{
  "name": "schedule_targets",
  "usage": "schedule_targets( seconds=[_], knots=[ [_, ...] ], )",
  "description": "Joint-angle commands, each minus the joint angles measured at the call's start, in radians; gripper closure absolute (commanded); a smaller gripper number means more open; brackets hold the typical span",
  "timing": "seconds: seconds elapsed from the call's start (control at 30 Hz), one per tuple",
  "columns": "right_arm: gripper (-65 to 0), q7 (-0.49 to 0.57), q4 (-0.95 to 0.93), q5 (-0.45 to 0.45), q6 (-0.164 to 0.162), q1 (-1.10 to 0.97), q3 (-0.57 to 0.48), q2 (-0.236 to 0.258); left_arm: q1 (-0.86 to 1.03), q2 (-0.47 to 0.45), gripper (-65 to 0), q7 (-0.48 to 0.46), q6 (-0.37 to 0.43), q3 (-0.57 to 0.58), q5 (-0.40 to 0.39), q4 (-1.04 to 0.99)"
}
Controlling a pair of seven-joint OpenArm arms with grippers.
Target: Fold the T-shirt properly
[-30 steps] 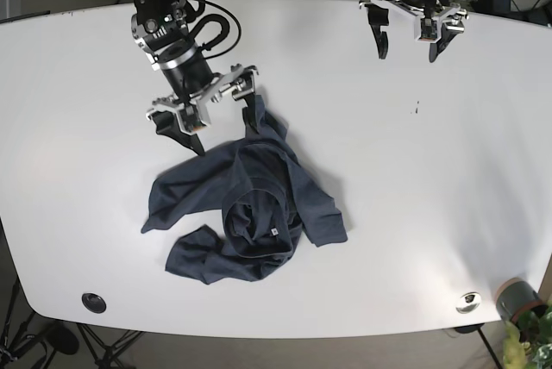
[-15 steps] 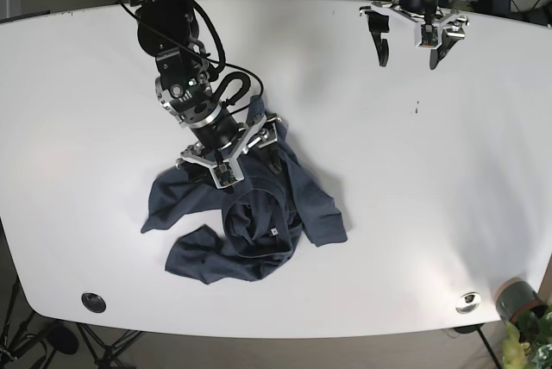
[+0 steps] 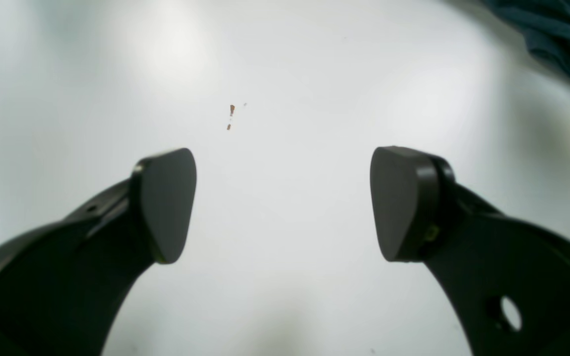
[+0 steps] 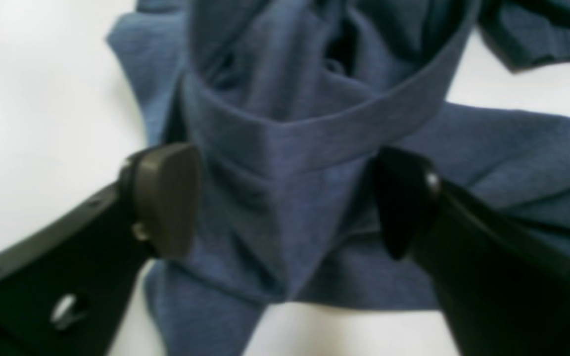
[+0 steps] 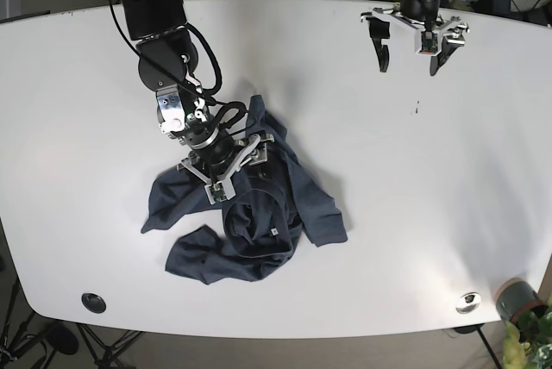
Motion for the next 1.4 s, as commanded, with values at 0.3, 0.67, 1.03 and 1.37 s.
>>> schedule_targets(
  seconds=[0.3, 0.67, 1.03, 1.37],
  knots=[
    [0.0, 0.024, 0.057, 0.018, -0.001, 0.018, 0.003, -0.006, -0.038, -0.009, -51.8, 0.048, 0.001, -0.002, 0.000, 0.012],
    [0.0, 0.019, 0.254, 0.009, 0.005, 0.096, 0.000, 0.012, -0.158, -0.009, -51.8, 0.169, -0.002, 0.061, -0.004, -0.012],
    [0.0, 0.019, 0.284, 0.018, 0.007, 0.349, -0.005, 0.069, -0.242, -0.009, -51.8, 0.171, -0.002, 0.208, -0.003, -0.043],
    [0.0, -0.096, 0.312, 0.018, 0.070, 0.550, 0.002, 0.072, -0.342, -0.011, -51.8, 0.171, -0.003, 0.366, -0.004, -0.060]
  ],
)
